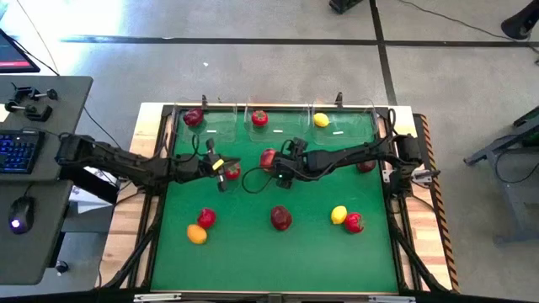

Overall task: Sort produce into baskets
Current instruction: Put the top left apple into the left transparent bin

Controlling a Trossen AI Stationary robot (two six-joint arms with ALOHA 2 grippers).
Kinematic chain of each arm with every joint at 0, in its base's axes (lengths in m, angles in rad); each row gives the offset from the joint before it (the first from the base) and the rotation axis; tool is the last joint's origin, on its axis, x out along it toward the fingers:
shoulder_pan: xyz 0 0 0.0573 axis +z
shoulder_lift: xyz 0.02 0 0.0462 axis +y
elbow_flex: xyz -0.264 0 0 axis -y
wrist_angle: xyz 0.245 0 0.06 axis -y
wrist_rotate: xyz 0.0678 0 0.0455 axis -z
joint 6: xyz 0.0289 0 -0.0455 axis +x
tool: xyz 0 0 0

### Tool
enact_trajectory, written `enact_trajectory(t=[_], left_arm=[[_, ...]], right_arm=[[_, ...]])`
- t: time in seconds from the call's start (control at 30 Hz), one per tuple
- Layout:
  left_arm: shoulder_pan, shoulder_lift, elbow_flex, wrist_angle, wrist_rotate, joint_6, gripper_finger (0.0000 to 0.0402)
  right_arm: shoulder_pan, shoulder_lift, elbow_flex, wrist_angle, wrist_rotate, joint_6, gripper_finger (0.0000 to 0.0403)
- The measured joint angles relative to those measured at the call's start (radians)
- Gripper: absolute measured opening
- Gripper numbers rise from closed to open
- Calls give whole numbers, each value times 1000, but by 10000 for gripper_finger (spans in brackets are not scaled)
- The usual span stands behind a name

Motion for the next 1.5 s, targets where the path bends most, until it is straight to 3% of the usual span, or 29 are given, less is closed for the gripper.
enact_trajectory(t=[0.23, 0.37, 0.47, 0.73, 0.87, 1.07, 1.4, 1.5], left_arm=[[111, 35, 142, -293, 93, -131, 0], [217, 82, 222, -393, 283, -212, 0], [295, 135, 293, -485, 399, -284, 0], [408, 282, 468, -704, 549, -347, 42], [412, 315, 489, -721, 581, -337, 78], [408, 348, 489, -730, 582, -145, 109], [339, 421, 489, -713, 582, -14, 80], [316, 429, 489, -694, 564, 3, 69]], right_arm=[[-4, -2, -29, 18, -3, 16, 250], [-8, -2, -29, 27, -10, -19, 198], [-13, -2, -31, 20, -9, -46, 150], [-19, -3, -139, 195, -7, -87, 9], [-25, -3, -181, 297, -19, -128, 16], [-24, -4, -189, 361, -91, -174, 3], [-66, -3, -189, 383, -327, -134, 0], [-65, 6, -189, 421, -352, -145, 0]])
